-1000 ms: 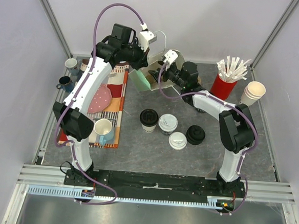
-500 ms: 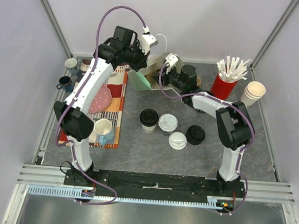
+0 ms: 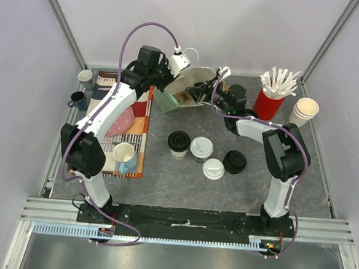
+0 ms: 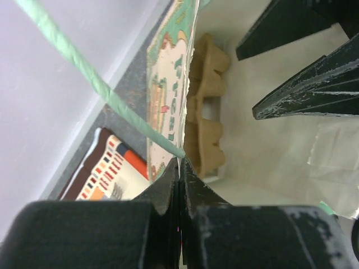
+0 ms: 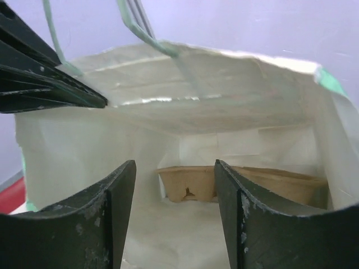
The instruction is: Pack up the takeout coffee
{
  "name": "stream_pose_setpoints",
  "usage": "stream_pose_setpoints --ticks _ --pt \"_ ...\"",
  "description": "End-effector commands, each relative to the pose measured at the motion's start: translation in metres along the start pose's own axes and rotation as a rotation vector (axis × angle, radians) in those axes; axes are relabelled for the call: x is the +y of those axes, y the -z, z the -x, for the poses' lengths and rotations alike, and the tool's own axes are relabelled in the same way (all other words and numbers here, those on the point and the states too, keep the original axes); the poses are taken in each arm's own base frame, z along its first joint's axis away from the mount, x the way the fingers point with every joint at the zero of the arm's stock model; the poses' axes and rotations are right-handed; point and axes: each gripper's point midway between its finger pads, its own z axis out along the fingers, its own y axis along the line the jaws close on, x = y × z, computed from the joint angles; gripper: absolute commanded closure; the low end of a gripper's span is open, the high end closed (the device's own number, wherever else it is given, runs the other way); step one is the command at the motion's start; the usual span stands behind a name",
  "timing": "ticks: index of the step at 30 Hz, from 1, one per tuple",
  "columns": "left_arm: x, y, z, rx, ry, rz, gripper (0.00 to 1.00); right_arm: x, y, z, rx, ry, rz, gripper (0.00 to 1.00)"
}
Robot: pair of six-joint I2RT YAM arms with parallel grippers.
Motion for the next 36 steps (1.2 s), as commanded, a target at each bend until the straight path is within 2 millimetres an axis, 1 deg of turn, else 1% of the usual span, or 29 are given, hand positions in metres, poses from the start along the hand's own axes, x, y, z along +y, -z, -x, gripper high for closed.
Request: stream_pose_setpoints --ticks 1,2,3,4,5,6,7,8,9,10,11,12,13,14,15,16,17,18,20,23,24,25,27,28,30,31,32,33,36 --pt "0.046 0.031 0.057 -0.167 -0.084 0.206 0.98 -0.01 -0.005 0.009 -0.022 0.041 -0.047 0.37" --pt "0.05 0.025 0.057 -0.164 -0.074 0.216 0.98 -0.017 -0.008 -0.002 0.007 0.051 -0.067 0.44" --pt "0.062 0.033 0.074 -0.195 -0.079 0.251 0.98 -0.024 -0.01 -0.004 0.022 0.06 -0.095 0.47" --pt "0.066 0.033 0.079 -0.205 -0.09 0.252 0.98 -0.033 -0.014 -0.001 0.037 0.075 -0.135 0.5" --pt "0.068 0.029 0.083 -0.217 -0.097 0.242 0.98 -0.039 -0.017 -0.005 0.054 0.083 -0.145 0.52" --pt "0.072 0.034 0.099 -0.265 -0.112 0.231 0.98 -0.04 -0.021 -0.008 0.067 0.088 -0.146 0.53" --pt "0.072 0.032 0.101 -0.279 -0.098 0.211 0.98 -0.045 -0.025 -0.009 0.076 0.104 -0.162 0.57" --pt "0.07 0.025 0.098 -0.286 -0.084 0.176 0.98 -0.05 -0.026 -0.021 0.093 0.106 -0.174 0.58" --pt "0.064 0.023 0.102 -0.328 -0.066 0.108 0.98 -0.052 -0.027 -0.025 0.096 0.121 -0.188 0.59" --pt "0.069 0.024 0.09 -0.337 0.036 0.075 0.98 -0.051 -0.027 -0.033 0.11 0.143 -0.202 0.61" --pt "0.069 0.024 0.088 -0.361 0.059 0.053 0.98 -0.056 -0.027 -0.039 0.119 0.146 -0.233 0.61" --pt "0.059 0.019 0.074 -0.341 0.077 0.021 0.98 -0.054 -0.028 -0.043 0.133 0.152 -0.225 0.62" --pt "0.051 0.016 0.065 -0.326 0.073 0.001 0.98 -0.049 -0.031 -0.049 0.166 0.157 -0.204 0.62" --pt "0.046 0.014 0.059 -0.32 0.071 -0.012 0.98 -0.048 -0.033 -0.063 0.208 0.203 -0.171 0.61" --pt "0.031 0.006 0.037 -0.286 0.087 -0.048 0.98 -0.049 -0.035 -0.069 0.234 0.22 -0.171 0.61" --pt "0.023 0.001 0.026 -0.273 0.082 -0.06 0.98 -0.051 -0.037 -0.075 0.258 0.224 -0.183 0.62" --pt "0.019 -0.002 0.015 -0.258 0.08 -0.061 0.98 -0.056 -0.037 -0.086 0.273 0.205 -0.198 0.62" --pt "0.01 -0.01 -0.003 -0.231 0.083 -0.071 0.98 -0.058 -0.038 -0.089 0.273 0.199 -0.204 0.63" --pt "0.008 -0.009 -0.008 -0.225 0.073 -0.072 0.98 -0.06 -0.037 -0.094 0.269 0.199 -0.203 0.63" --pt "0.01 -0.009 -0.003 -0.234 0.095 -0.086 0.98 -0.063 -0.038 -0.094 0.261 0.203 -0.216 0.64" --pt "0.009 -0.005 0.005 -0.247 0.096 -0.109 0.98 -0.064 -0.042 -0.088 0.255 0.214 -0.218 0.63" --pt "0.006 -0.007 0.006 -0.247 0.111 -0.132 0.98 -0.064 -0.041 -0.09 0.271 0.212 -0.217 0.64" --pt "-0.003 -0.002 0.013 -0.244 0.135 -0.189 0.98 -0.062 -0.044 -0.086 0.274 0.221 -0.204 0.64" --pt "-0.006 -0.002 0.014 -0.239 0.146 -0.199 0.98 -0.061 -0.044 -0.088 0.284 0.218 -0.194 0.64" --pt "-0.004 -0.001 0.016 -0.235 0.156 -0.192 0.98 -0.059 -0.047 -0.082 0.273 0.222 -0.188 0.63" --pt "-0.006 0.0 0.017 -0.23 0.168 -0.195 0.98 -0.057 -0.049 -0.082 0.273 0.219 -0.176 0.61" --pt "-0.006 0.0 0.018 -0.23 0.17 -0.201 0.98 -0.056 -0.05 -0.077 0.265 0.222 -0.17 0.59" --pt "-0.009 0.001 0.02 -0.237 0.156 -0.22 0.98 -0.054 -0.054 -0.072 0.251 0.227 -0.166 0.58" --pt "-0.029 0.0 0.012 -0.212 0.164 -0.299 0.98 -0.049 -0.059 -0.061 0.21 0.242 -0.153 0.54"
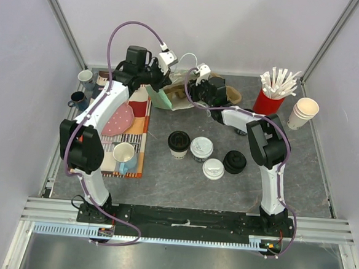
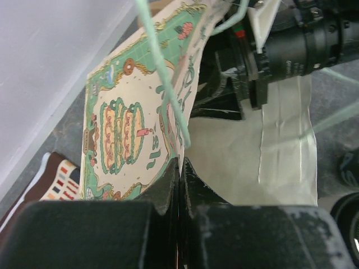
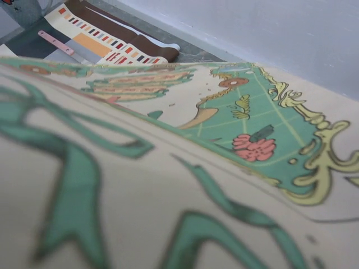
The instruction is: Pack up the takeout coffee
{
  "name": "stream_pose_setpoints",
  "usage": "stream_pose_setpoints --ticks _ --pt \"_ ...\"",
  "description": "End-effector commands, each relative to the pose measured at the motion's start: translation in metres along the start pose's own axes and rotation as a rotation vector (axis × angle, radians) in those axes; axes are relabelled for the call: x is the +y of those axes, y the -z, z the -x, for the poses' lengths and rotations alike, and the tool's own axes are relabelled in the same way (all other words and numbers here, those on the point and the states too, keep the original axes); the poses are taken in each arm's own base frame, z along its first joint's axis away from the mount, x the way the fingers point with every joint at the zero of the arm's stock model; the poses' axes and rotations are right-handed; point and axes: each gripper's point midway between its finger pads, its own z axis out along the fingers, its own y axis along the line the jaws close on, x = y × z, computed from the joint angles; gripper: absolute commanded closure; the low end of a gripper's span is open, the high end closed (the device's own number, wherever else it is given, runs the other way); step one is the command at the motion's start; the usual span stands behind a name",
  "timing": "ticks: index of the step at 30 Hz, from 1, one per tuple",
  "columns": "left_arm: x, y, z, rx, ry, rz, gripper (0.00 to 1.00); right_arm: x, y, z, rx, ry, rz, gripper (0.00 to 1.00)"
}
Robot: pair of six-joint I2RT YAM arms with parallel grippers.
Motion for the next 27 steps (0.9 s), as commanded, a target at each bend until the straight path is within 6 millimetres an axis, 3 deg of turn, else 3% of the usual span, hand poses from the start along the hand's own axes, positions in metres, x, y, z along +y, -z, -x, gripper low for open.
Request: stream_pose_setpoints --ticks 1,5,6,9,12,15,19,22,24,27 --pt "-0.038 -0.001 0.015 -0.037 0.038 -0.161 0.98 0.013 -0.005 0.024 -0.058 0.032 0.045 0.52" --pt "-0.029 -0.003 0.014 -0.032 0.042 -0.125 0.98 0.036 -0.006 0.039 -0.106 0.087 0.151 0.45" --pt "-0.028 -0.003 0.016 -0.036 0.039 -0.121 0.98 0.041 -0.007 0.043 -0.113 0.099 0.163 0.39" --pt "-0.024 0.0 0.026 -0.053 0.033 -0.113 0.98 0.042 -0.016 0.029 -0.074 0.136 0.179 0.2" --pt "-0.02 0.005 0.037 -0.075 0.056 -0.118 0.98 0.042 -0.023 0.002 0.016 0.259 0.219 0.15" --pt "-0.023 0.009 0.048 -0.098 0.05 -0.15 0.98 0.045 -0.023 -0.011 0.062 0.413 0.27 0.14" --pt "-0.019 0.013 0.06 -0.12 0.026 -0.144 0.98 0.043 -0.019 -0.007 0.095 0.615 0.324 0.15" --pt "-0.012 0.016 0.073 -0.143 0.007 -0.127 0.98 0.036 -0.011 -0.024 0.225 0.756 0.379 0.15" --pt "0.0 0.018 0.081 -0.156 0.013 -0.089 0.98 0.036 0.001 -0.042 0.307 0.821 0.419 0.15" --pt "0.021 0.017 0.083 -0.138 0.036 0.011 0.98 0.032 0.016 -0.032 0.295 0.888 0.372 0.16"
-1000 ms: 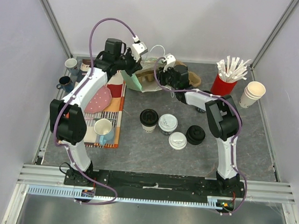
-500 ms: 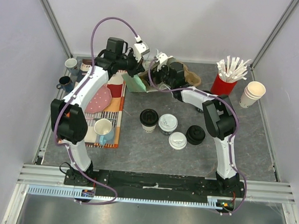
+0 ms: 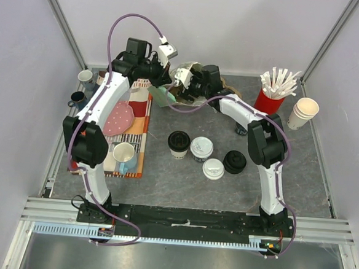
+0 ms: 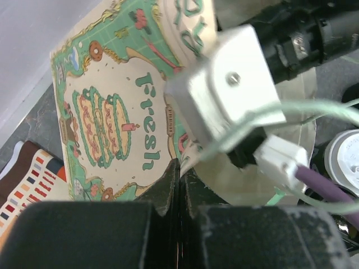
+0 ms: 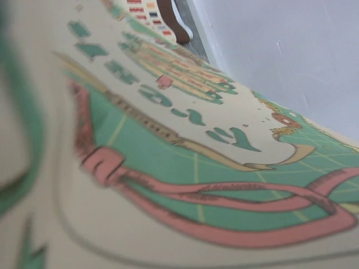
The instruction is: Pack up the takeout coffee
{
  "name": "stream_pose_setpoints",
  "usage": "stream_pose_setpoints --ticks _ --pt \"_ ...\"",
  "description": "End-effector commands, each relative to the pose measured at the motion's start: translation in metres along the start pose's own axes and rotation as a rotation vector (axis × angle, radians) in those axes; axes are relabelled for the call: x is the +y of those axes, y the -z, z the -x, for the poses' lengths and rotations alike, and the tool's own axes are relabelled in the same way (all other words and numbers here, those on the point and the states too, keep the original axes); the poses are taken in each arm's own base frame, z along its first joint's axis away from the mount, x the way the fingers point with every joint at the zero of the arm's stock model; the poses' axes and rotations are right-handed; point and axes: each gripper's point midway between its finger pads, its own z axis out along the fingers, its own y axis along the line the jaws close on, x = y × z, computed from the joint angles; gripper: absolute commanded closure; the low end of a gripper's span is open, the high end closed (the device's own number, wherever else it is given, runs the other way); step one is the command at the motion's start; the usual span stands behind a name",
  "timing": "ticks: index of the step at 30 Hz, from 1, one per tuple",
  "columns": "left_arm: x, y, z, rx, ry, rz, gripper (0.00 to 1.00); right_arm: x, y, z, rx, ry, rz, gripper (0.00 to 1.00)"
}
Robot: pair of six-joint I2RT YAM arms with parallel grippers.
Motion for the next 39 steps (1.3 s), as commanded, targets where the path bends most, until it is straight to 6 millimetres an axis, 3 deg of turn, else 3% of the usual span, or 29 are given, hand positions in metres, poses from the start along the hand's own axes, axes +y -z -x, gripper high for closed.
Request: stream_pose_setpoints --ticks 1,2,3,5,9,11,16,19,21,23,27,34,39 --pt "0.022 0.015 0.073 -0.184 -0.074 0.112 0.98 0.053 0.017 -0.018 0.095 0.193 0.146 0.17" --pt "0.032 0.016 0.069 -0.166 -0.07 0.166 0.98 0.056 0.02 -0.023 0.066 0.189 0.096 0.16" --pt "0.037 0.017 0.066 -0.156 -0.067 0.19 0.98 0.047 0.03 -0.008 0.03 0.2 0.045 0.15" --pt "0.046 0.017 0.059 -0.132 -0.064 0.238 0.98 0.047 0.035 -0.007 0.011 0.191 0.002 0.14" --pt "0.05 0.019 0.059 -0.125 -0.079 0.266 0.98 0.039 0.043 -0.002 -0.005 0.189 -0.056 0.13" --pt "0.034 0.021 0.07 -0.161 -0.108 0.185 0.98 0.034 0.04 0.0 0.023 0.187 -0.035 0.14" --pt "-0.001 0.019 0.072 -0.172 -0.133 0.02 0.98 0.018 0.029 -0.001 0.053 0.191 -0.084 0.15" --pt "0.012 0.018 0.071 -0.171 -0.092 0.084 0.98 0.011 0.034 0.016 -0.006 0.157 -0.088 0.15" --pt "0.031 0.02 0.065 -0.151 -0.067 0.162 0.98 0.013 0.042 0.032 -0.094 0.153 -0.067 0.14" --pt "0.047 0.021 0.059 -0.137 -0.033 0.212 0.98 0.015 0.047 0.031 -0.084 0.187 -0.073 0.13" --pt "0.056 0.023 0.053 -0.111 -0.019 0.244 0.98 0.009 0.061 0.041 -0.129 0.151 -0.11 0.1" --pt "0.049 0.018 0.037 -0.068 -0.059 0.2 0.98 -0.005 0.084 0.091 -0.283 0.019 -0.147 0.05" --pt "0.029 0.014 0.041 -0.083 -0.096 0.113 0.98 -0.025 0.078 0.088 -0.236 -0.096 -0.207 0.02"
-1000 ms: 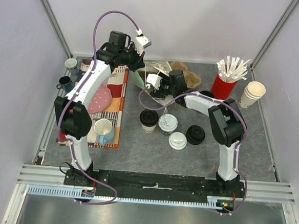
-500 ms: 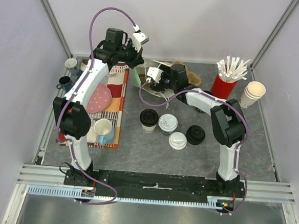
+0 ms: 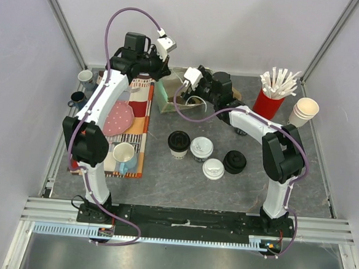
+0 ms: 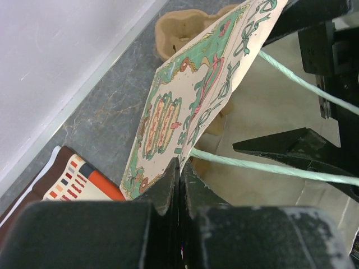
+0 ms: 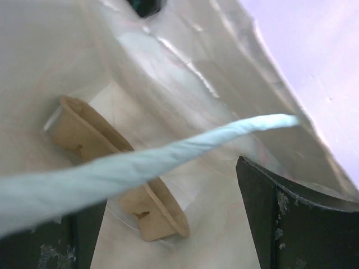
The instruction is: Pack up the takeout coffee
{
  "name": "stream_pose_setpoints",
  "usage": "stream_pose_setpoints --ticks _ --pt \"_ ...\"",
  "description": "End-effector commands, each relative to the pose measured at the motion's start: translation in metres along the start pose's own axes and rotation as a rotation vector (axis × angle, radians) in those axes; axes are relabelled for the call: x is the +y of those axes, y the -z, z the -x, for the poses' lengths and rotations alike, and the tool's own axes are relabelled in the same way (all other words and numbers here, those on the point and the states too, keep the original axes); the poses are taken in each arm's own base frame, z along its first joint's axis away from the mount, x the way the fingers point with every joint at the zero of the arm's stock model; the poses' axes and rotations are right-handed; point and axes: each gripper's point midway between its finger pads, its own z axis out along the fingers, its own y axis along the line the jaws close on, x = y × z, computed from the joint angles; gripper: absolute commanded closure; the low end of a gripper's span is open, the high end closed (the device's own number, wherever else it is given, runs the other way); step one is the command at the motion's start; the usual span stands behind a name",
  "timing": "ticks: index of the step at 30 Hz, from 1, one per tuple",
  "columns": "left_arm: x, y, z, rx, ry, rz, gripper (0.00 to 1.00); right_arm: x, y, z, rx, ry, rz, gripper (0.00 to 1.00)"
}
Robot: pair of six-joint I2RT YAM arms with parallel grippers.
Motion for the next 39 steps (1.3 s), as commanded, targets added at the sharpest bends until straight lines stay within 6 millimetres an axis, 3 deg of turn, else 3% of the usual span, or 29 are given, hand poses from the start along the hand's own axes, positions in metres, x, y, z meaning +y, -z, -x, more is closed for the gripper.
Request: stream_pose_setpoints --ticks 1,4,9,11,15,19,29,34,37,39 --pt "0.006 0.009 0.021 -0.057 -0.08 0.012 0.98 -0.023 0.005 0.049 -0.129 -0.058 -0.063 0.02" --pt "0.006 0.011 0.024 -0.065 -0.058 0.013 0.98 -0.014 0.009 0.055 -0.184 -0.002 -0.001 0.02" --pt "0.007 0.015 0.038 -0.114 0.027 -0.013 0.98 0.007 0.012 0.014 -0.056 0.204 0.054 0.13" --pt "0.009 0.015 0.036 -0.106 0.054 -0.01 0.98 0.006 0.02 0.012 -0.035 0.273 0.023 0.12" --pt "0.02 0.011 0.025 -0.072 0.046 0.027 0.98 -0.008 0.036 0.041 -0.131 0.207 -0.059 0.03" --pt "0.012 0.011 0.025 -0.069 -0.032 -0.014 0.98 -0.026 0.038 0.068 -0.19 0.04 -0.092 0.02" --pt "-0.016 0.01 0.023 -0.059 -0.085 -0.106 0.98 -0.05 0.015 0.083 -0.207 -0.17 -0.146 0.02" --pt "-0.015 0.01 0.021 -0.053 -0.083 -0.099 0.98 -0.039 0.021 0.092 -0.301 -0.162 -0.096 0.02" --pt "-0.013 0.011 0.017 -0.041 -0.113 -0.095 0.98 -0.043 0.031 0.109 -0.378 -0.23 -0.061 0.02" --pt "-0.012 0.01 0.015 -0.036 -0.119 -0.09 0.98 -0.046 0.027 0.107 -0.362 -0.259 -0.045 0.02"
